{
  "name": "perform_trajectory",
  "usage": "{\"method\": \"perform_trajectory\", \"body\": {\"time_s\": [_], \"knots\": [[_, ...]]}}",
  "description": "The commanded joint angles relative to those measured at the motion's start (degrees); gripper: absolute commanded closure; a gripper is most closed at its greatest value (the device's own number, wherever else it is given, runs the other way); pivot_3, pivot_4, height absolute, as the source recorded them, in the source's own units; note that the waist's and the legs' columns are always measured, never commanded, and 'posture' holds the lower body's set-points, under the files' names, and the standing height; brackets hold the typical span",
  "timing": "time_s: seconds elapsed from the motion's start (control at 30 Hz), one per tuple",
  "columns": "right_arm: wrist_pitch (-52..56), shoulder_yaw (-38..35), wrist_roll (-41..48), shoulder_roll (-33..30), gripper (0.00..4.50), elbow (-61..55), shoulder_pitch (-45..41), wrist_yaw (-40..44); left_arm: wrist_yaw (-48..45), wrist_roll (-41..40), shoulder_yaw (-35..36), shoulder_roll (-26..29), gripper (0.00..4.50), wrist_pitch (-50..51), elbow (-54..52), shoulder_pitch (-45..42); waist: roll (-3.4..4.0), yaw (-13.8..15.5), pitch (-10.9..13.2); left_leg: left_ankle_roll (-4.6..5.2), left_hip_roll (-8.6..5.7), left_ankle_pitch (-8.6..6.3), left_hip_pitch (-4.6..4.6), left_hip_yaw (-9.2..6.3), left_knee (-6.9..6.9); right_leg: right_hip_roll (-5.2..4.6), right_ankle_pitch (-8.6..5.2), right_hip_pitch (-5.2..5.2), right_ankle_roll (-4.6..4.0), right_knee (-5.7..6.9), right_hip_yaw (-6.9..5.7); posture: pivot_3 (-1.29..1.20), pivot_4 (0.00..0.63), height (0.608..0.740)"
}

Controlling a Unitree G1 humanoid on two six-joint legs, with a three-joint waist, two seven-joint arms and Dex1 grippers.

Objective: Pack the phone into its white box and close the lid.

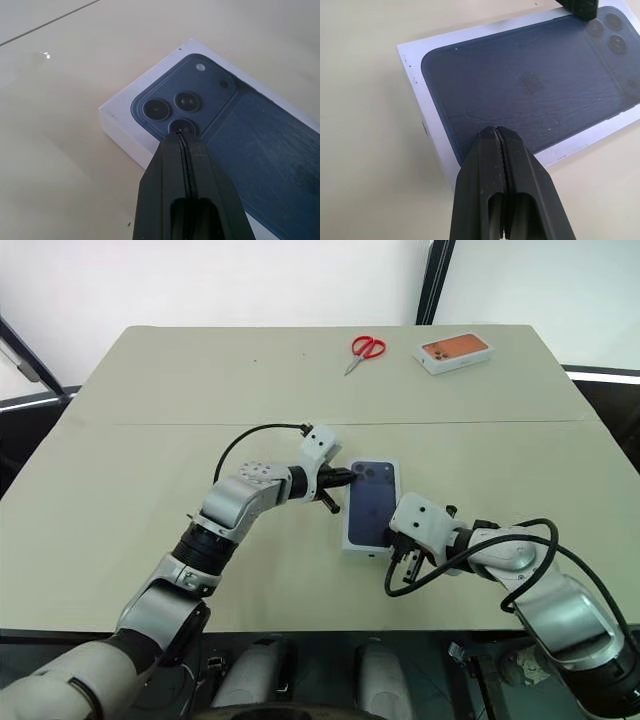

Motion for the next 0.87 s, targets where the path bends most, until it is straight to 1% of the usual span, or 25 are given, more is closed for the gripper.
{"method": "perform_trajectory", "body": {"time_s": [0.03,0.1,0.17,0.23,0.27,0.33,0.4,0.47,0.57,0.67,0.8,0.87], "knots": [[-4.0,-3.2,-2.3,4.6,4.46,3.6,-3.4,-6.2,0.8,-2.2,6.4,1.8,4.50,-4.8,-6.2,3.7,0.02,-0.6,0.0,0.00,0.01,0.00,-0.01,0.01,0.00,0.00,0.00,-0.04,0.00,0.02,0.02,0.00,0.150,0.740],[-3.8,-3.4,-2.6,6.3,4.46,4.4,-4.9,-7.6,0.4,-2.8,8.3,3.5,4.50,-5.6,-8.8,5.3,0.08,-0.9,0.1,-0.04,0.05,0.02,-0.11,0.03,-0.02,-0.01,0.00,-0.23,-0.01,0.14,0.07,0.00,0.150,0.740],[-5.2,-6.5,-1.0,9.5,4.46,8.2,-7.9,-9.3,0.4,-4.8,14.2,7.9,4.50,-5.9,-15.3,10.0,0.09,-1.4,0.0,-0.08,0.06,0.04,-0.25,0.02,-0.02,0.02,0.00,-0.41,-0.01,0.17,0.07,0.00,0.150,0.740],[-6.5,-7.7,-0.6,11.5,4.46,10.8,-10.0,-10.3,0.0,-6.5,18.2,11.2,4.50,-5.8,-19.0,13.2,0.13,-1.5,0.0,-0.14,0.10,0.08,-0.24,0.07,-0.07,0.03,0.01,-0.45,-0.01,0.16,0.13,0.00,0.150,0.740],[-7.6,-8.2,-0.3,12.0,4.46,12.0,-10.5,-9.9,0.0,-6.8,19.5,12.6,4.50,-5.8,-20.3,14.8,0.13,-1.3,0.0,-0.15,0.09,0.09,-0.24,0.06,-0.08,0.02,0.01,-0.45,-0.01,0.16,0.12,0.00,0.150,0.740],[-9.2,-8.7,0.6,13.4,4.46,15.2,-12.3,-9.5,-0.8,-8.5,24.1,16.4,4.50,-5.3,-22.3,19.0,0.13,-1.2,0.0,-0.11,0.08,0.06,-0.24,0.05,-0.09,0.00,0.01,-0.44,-0.01,0.14,0.11,0.00,0.150,0.740],[-11.0,-9.9,2.5,14.3,4.46,18.8,-14.2,-7.6,-2.6,-9.1,28.3,21.1,4.50,-6.3,-24.3,24.6,0.12,-1.2,0.0,-0.10,0.03,0.06,-0.25,0.06,-0.08,-0.07,0.01,-0.41,-0.01,0.11,0.11,0.00,0.150,0.740],[-11.6,-10.5,4.3,14.7,4.46,21.2,-15.7,-5.9,-3.2,-9.9,30.6,23.7,4.50,-6.7,-25.3,27.8,0.16,-1.0,0.1,-0.08,0.02,0.04,-0.25,0.10,-0.08,-0.10,0.01,-0.41,-0.01,0.08,0.13,0.00,0.150,0.740],[-12.2,-10.6,6.0,14.5,4.46,23.3,-17.0,-3.6,-3.4,-10.5,32.3,25.7,4.50,-6.8,-26.4,30.4,0.15,-0.1,0.1,-0.08,-0.01,0.04,-0.31,0.04,0.00,-0.13,0.01,-0.38,-0.02,0.07,0.06,0.00,0.150,0.740],[-13.0,-10.1,7.1,14.0,4.46,24.9,-17.7,-1.1,-3.2,-10.5,34.0,27.5,4.50,-7.1,-27.7,33.7,0.15,-0.1,0.1,-0.05,-0.02,0.01,-0.32,0.08,0.00,-0.17,0.01,-0.37,-0.02,0.01,0.09,0.00,0.150,0.740],[-13.3,-9.5,7.5,14.1,4.46,25.4,-17.9,0.1,-2.5,-11.4,35.2,27.9,4.50,-6.7,-28.4,35.3,0.16,-0.2,0.1,-0.04,0.01,0.00,-0.31,0.06,-0.03,-0.14,0.01,-0.40,-0.02,0.05,0.09,0.00,0.150,0.740],[-13.4,-9.3,7.8,14.6,4.46,25.5,-17.8,0.5,-1.9,-11.1,34.6,27.6,4.50,-7.3,-28.4,35.9,0.16,-0.2,0.1,-0.04,0.01,0.01,-0.31,0.07,-0.02,-0.14,0.01,-0.40,-0.03,0.06,0.09,0.00,0.150,0.740]]}}
